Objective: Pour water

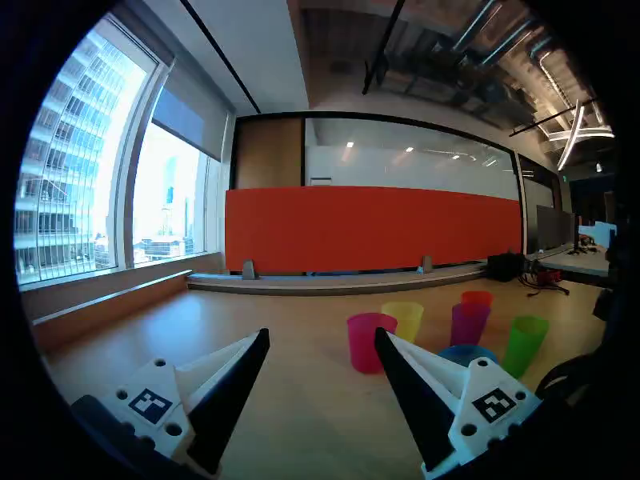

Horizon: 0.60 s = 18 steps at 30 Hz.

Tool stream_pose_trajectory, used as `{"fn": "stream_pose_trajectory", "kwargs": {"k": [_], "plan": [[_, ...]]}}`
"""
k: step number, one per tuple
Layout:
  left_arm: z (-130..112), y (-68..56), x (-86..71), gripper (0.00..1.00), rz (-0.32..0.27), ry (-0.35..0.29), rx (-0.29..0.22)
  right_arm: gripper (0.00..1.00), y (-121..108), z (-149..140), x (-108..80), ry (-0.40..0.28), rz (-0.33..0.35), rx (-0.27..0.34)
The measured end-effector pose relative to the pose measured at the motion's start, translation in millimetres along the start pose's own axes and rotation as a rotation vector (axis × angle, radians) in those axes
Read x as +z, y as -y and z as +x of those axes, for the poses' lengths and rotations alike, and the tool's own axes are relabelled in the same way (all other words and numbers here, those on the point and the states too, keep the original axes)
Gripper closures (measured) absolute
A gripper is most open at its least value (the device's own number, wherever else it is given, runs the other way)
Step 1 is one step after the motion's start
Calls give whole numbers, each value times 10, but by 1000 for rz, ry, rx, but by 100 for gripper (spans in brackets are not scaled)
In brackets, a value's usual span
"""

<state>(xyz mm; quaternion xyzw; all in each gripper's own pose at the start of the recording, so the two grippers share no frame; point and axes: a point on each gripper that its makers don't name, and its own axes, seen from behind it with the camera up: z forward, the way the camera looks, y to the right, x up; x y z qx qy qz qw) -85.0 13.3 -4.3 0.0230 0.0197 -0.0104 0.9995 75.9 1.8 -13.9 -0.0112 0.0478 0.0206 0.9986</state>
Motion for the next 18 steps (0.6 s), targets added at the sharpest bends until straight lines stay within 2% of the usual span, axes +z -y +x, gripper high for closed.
{"fn": "stream_pose_trajectory", "kwargs": {"k": [11,18], "plan": [[2,-1,4,3,0,0,0,1,132,-359,88,26,54,-19],[2,7,0,3,0,0,0,1,126,-513,93,31,56,-29]]}}
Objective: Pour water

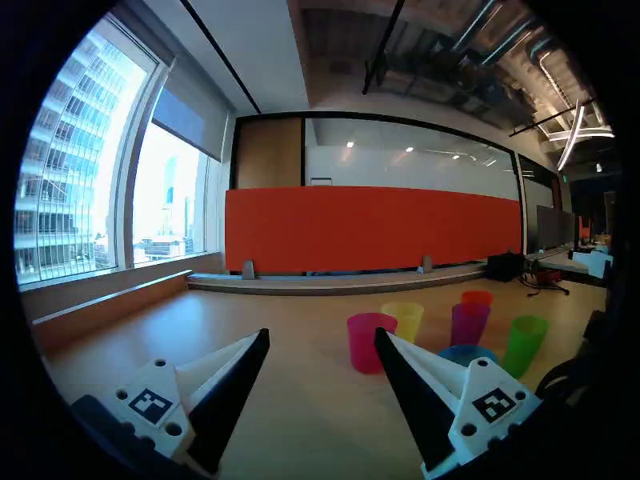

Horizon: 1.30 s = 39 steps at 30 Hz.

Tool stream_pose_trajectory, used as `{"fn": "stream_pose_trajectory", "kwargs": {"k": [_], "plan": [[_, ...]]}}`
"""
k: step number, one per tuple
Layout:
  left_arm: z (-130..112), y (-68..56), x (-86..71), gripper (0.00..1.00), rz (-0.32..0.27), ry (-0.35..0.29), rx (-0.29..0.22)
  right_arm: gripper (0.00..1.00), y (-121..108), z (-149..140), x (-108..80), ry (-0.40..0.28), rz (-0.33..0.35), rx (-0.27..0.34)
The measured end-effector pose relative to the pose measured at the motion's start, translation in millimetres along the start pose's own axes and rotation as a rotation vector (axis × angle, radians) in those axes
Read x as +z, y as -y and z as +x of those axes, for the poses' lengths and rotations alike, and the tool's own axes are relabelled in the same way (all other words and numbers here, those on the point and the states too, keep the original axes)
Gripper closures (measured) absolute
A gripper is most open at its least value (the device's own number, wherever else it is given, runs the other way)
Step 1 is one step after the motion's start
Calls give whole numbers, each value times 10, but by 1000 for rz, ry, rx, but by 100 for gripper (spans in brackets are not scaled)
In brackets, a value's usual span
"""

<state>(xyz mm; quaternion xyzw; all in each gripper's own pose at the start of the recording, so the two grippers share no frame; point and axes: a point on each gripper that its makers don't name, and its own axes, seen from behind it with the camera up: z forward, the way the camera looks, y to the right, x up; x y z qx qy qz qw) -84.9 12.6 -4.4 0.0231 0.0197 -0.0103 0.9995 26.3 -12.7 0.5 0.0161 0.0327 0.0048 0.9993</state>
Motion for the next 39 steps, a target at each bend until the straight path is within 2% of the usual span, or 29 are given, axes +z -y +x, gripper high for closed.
{"fn": "stream_pose_trajectory", "kwargs": {"k": [9,20,39], "plan": [[1,3,-2,3,0,0,0,1,-59,-137,18,8,-9,8],[0,1,6,3,0,0,0,1,-98,-295,27,55,-23,-9],[2,-1,9,3,0,0,0,1,-104,-282,8,65,-19,-8]]}}
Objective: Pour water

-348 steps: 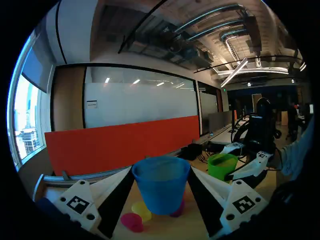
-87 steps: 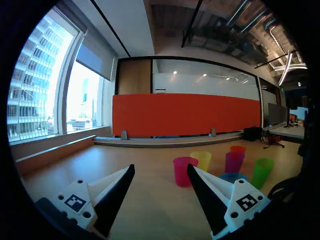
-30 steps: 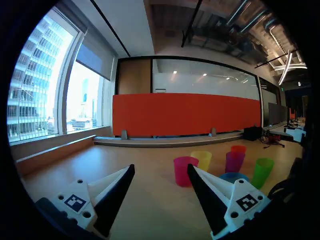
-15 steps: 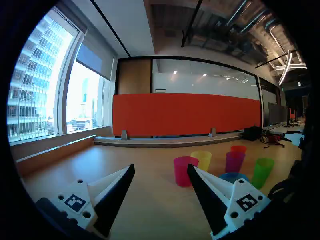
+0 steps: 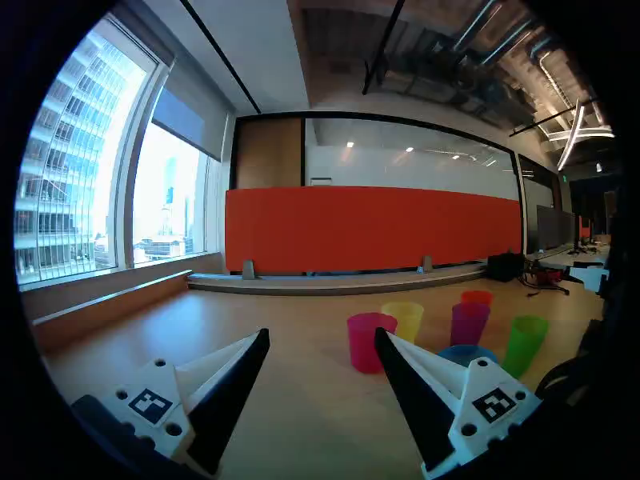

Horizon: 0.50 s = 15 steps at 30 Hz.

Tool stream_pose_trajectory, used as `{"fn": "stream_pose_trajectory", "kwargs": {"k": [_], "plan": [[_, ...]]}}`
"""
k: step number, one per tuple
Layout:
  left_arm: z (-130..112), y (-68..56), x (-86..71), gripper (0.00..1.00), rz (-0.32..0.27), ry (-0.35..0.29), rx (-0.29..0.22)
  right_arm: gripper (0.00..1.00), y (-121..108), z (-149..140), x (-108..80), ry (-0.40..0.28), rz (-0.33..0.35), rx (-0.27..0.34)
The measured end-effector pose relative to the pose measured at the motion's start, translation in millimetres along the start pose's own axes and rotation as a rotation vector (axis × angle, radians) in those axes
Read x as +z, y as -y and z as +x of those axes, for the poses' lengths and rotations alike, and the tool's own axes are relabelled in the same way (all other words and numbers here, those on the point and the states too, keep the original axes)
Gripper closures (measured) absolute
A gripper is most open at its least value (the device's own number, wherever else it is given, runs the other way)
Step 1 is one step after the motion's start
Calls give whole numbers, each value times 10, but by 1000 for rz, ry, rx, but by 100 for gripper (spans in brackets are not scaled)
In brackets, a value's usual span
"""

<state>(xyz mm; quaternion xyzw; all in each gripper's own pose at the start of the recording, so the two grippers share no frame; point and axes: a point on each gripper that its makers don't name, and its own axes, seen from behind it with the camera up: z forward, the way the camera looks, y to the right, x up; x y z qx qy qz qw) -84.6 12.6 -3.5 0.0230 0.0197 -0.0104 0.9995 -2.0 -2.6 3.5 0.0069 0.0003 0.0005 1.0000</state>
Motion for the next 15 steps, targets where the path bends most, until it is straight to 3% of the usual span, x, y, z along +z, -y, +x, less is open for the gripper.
{"fn": "stream_pose_trajectory", "kwargs": {"k": [15], "plan": [[3,3,-4,2,0,0,0,1,-7,-10,5,2,-4,0]]}}
